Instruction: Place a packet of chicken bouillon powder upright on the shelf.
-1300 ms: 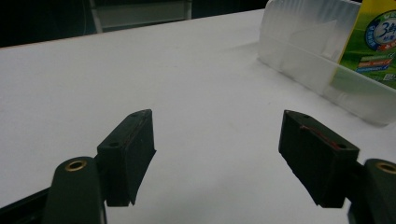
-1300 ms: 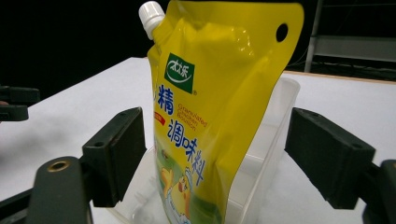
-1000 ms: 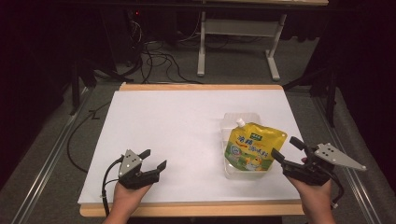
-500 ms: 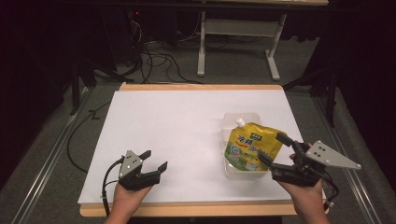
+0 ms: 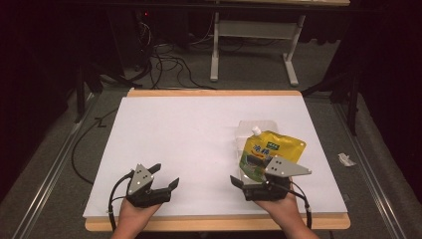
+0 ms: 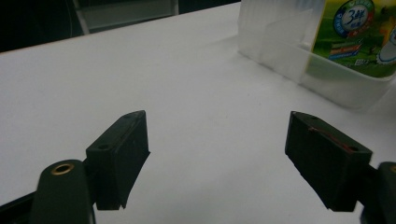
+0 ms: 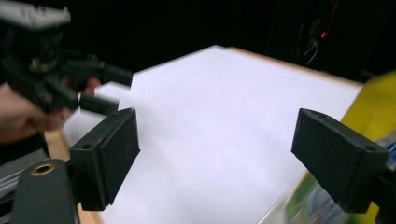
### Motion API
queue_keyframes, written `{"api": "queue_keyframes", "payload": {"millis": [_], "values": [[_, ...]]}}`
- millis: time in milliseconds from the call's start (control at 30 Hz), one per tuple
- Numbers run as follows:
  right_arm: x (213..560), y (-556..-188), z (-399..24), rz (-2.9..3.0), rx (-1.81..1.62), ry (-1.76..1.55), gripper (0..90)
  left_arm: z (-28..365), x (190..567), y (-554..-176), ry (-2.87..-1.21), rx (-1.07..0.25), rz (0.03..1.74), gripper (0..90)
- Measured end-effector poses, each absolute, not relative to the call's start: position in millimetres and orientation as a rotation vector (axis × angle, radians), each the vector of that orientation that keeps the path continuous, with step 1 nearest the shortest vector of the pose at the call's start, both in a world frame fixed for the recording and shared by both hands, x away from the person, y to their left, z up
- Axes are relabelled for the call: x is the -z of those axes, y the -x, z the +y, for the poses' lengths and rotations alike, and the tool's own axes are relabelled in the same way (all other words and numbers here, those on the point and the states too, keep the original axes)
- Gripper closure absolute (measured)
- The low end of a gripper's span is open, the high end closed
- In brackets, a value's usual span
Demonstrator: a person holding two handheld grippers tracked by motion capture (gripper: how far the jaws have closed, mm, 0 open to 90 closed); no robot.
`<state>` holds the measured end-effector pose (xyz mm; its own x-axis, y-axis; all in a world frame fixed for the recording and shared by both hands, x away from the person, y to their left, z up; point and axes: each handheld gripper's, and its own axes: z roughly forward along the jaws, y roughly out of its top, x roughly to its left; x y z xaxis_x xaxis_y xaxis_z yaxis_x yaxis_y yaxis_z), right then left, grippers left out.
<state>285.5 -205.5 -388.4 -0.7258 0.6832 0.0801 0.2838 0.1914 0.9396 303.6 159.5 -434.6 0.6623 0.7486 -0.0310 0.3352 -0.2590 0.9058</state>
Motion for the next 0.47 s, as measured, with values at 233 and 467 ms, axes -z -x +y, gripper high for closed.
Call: {"api": "queue_keyframes", "payload": {"millis": [233,467], "values": [[395.9,-278.6,-202.4,2.174,-1.54,-0.882,16.2,160.7,437.6,-305.7,-1.857,-0.494,0.894,19.2],[395.2,-284.6,-213.1,2.168,-1.548,-0.935,15.9,156.3,437.4,-305.0,-1.851,-0.481,0.904,18.2]]}}
